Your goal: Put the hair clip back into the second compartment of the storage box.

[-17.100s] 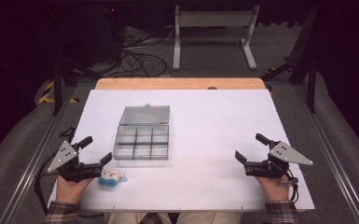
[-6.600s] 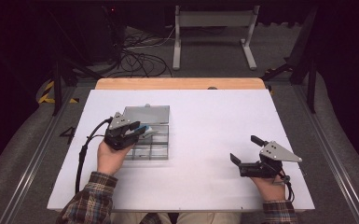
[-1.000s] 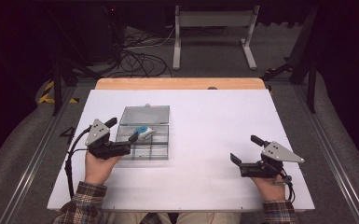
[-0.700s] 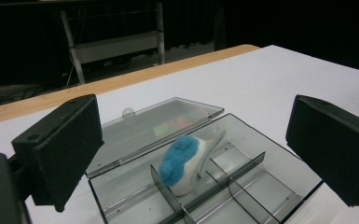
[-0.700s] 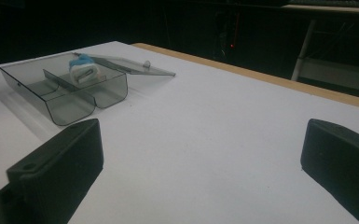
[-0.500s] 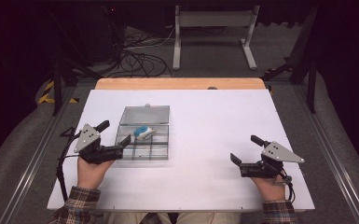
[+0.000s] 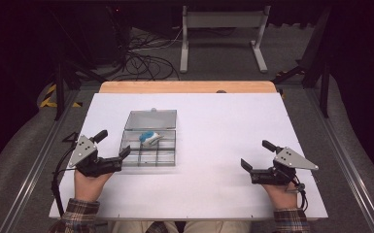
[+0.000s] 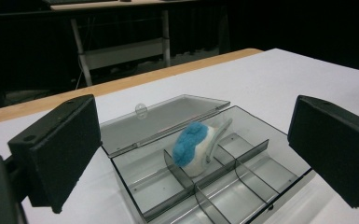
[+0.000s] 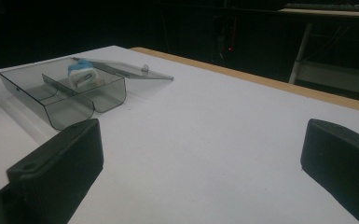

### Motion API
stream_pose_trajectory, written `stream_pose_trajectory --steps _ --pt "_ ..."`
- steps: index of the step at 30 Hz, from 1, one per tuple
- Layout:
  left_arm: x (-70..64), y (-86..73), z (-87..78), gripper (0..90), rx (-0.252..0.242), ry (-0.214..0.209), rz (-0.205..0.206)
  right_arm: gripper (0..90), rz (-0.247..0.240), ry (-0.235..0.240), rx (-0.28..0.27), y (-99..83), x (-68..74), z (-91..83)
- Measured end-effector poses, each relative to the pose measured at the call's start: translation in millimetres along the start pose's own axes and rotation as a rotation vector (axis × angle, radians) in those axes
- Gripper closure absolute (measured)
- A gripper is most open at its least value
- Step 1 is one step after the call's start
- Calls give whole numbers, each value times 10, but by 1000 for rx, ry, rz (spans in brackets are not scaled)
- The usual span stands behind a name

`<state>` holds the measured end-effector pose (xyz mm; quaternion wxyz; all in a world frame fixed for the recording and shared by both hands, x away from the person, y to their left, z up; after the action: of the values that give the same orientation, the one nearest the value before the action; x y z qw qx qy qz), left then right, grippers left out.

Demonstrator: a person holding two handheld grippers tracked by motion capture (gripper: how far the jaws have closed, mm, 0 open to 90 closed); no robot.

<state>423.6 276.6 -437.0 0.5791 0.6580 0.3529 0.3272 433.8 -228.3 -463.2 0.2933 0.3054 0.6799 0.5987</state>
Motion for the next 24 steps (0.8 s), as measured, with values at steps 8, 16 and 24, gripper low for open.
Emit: stream_pose_trajectory --steps 8,16,24 --pt "9 -35 -76 25 -12 8 10 0 4 -2 -10 8 -6 -13" --pt "28 -102 -155 22 -19 -1 -7 0 8 -6 -15 13 -11 -26" --pt "73 -183 -239 16 -21 -17 -34 0 3 -37 -22 14 -28 -48"
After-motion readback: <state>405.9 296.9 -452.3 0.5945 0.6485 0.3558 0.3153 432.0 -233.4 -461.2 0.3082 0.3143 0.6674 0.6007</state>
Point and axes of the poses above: each handheld gripper's, and its own axes: z roughly forward along the jaws, y roughly out of its top, x roughly to its left, the point moved 2 cm from there along z, roughly forward along the jaws, and after that the axes turned 6 degrees about -x, right-handed, at the moved point
